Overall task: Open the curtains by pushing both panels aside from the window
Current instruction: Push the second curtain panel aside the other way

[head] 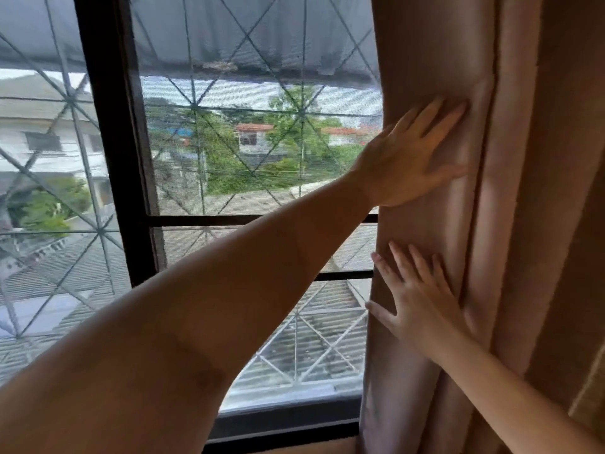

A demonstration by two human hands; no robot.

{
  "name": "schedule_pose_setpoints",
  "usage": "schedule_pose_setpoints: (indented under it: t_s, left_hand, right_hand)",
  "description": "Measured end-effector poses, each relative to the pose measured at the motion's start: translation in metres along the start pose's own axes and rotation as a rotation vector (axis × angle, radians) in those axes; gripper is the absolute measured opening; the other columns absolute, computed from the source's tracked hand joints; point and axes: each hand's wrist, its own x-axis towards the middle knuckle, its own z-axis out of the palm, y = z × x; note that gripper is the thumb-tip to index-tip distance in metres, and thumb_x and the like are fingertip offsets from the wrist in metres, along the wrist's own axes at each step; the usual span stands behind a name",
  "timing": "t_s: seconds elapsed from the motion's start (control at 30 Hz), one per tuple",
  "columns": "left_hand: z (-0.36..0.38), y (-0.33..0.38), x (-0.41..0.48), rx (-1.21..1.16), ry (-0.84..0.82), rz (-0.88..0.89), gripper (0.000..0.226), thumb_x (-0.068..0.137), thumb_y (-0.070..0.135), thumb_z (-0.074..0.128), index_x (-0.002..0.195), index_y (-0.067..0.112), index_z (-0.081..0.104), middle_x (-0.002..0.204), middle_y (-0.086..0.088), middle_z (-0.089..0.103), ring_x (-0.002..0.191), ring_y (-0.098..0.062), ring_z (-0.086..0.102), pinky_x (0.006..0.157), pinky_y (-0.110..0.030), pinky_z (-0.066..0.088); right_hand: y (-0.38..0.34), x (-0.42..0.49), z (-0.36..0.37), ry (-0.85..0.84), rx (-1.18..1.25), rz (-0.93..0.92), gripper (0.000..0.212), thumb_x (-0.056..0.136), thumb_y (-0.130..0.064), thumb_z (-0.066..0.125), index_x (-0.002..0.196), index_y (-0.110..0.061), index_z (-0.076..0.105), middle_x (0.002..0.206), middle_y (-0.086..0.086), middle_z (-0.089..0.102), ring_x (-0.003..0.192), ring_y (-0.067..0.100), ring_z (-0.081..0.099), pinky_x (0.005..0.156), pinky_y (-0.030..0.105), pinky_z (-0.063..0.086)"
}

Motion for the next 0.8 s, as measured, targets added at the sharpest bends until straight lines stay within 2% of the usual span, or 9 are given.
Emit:
schedule_pose_setpoints:
  t_s: [0.07, 0.2, 0.27, 0.47, 0.63, 0.7, 0.8]
  left_hand:
    - [0.011, 0.005, 0.009, -0.029, 0.048, 0.026, 0.103, 0.093, 0.089, 0.021, 0.164, 0.017, 0.043, 0.17, -0.012, 0.043, 0.152, -0.035, 0.047, 0.123, -0.049, 0.047]
    - [0.031, 0.02, 0.025, -0.041, 0.023, 0.049, 0.101, 0.091, 0.086, 0.033, 0.164, 0.017, 0.044, 0.171, -0.013, 0.042, 0.154, -0.035, 0.045, 0.124, -0.05, 0.045]
    - [0.039, 0.023, 0.035, -0.034, 0.02, 0.073, 0.096, 0.092, 0.08, 0.033, 0.164, 0.017, 0.044, 0.17, -0.012, 0.043, 0.153, -0.035, 0.045, 0.125, -0.051, 0.044]
    - [0.059, 0.041, 0.053, 0.013, 0.009, 0.068, 0.094, 0.092, 0.079, 0.033, 0.165, 0.02, 0.04, 0.172, -0.008, 0.04, 0.156, -0.03, 0.042, 0.125, -0.046, 0.044]
    - [0.079, 0.057, 0.07, 0.005, 0.006, 0.051, 0.09, 0.097, 0.072, 0.055, 0.167, 0.018, 0.036, 0.174, -0.012, 0.036, 0.159, -0.031, 0.038, 0.128, -0.047, 0.041]
    - [0.091, 0.064, 0.079, 0.023, 0.013, 0.057, 0.093, 0.096, 0.075, 0.05, 0.167, 0.017, 0.036, 0.173, -0.012, 0.036, 0.159, -0.031, 0.038, 0.128, -0.048, 0.04]
    - [0.108, 0.074, 0.092, 0.044, 0.018, 0.058, 0.104, 0.092, 0.09, 0.032, 0.166, 0.017, 0.038, 0.173, -0.013, 0.037, 0.158, -0.031, 0.04, 0.126, -0.049, 0.043]
  right_hand:
    - [0.015, 0.0, 0.002, -0.012, -0.013, 0.03, 0.091, 0.091, -0.077, 0.038, 0.167, -0.03, 0.024, 0.174, 0.01, 0.028, 0.158, 0.039, 0.024, 0.127, 0.06, 0.013]
    - [0.038, -0.005, 0.004, -0.022, -0.033, 0.069, 0.092, 0.092, -0.079, 0.033, 0.168, -0.029, 0.022, 0.175, 0.011, 0.026, 0.159, 0.038, 0.022, 0.128, 0.06, 0.012]
    - [0.049, -0.005, 0.005, -0.02, -0.046, 0.078, 0.092, 0.092, -0.08, 0.031, 0.167, -0.027, 0.027, 0.173, 0.012, 0.03, 0.158, 0.039, 0.025, 0.128, 0.061, 0.013]
    - [0.081, -0.006, 0.015, -0.007, -0.048, 0.075, 0.092, 0.091, -0.079, 0.033, 0.165, -0.024, 0.033, 0.169, 0.015, 0.038, 0.154, 0.042, 0.031, 0.125, 0.063, 0.018]
    - [0.115, -0.008, 0.021, -0.001, -0.037, 0.047, 0.092, 0.092, -0.079, 0.029, 0.165, -0.025, 0.033, 0.168, 0.015, 0.039, 0.154, 0.042, 0.031, 0.125, 0.062, 0.017]
    - [0.128, -0.007, 0.023, 0.004, -0.025, 0.039, 0.09, 0.092, -0.078, 0.034, 0.164, -0.024, 0.036, 0.166, 0.016, 0.042, 0.153, 0.042, 0.033, 0.124, 0.064, 0.021]
    - [0.149, -0.005, 0.028, 0.008, -0.018, 0.023, 0.09, 0.091, -0.076, 0.037, 0.164, -0.024, 0.036, 0.165, 0.016, 0.045, 0.152, 0.042, 0.034, 0.123, 0.066, 0.024]
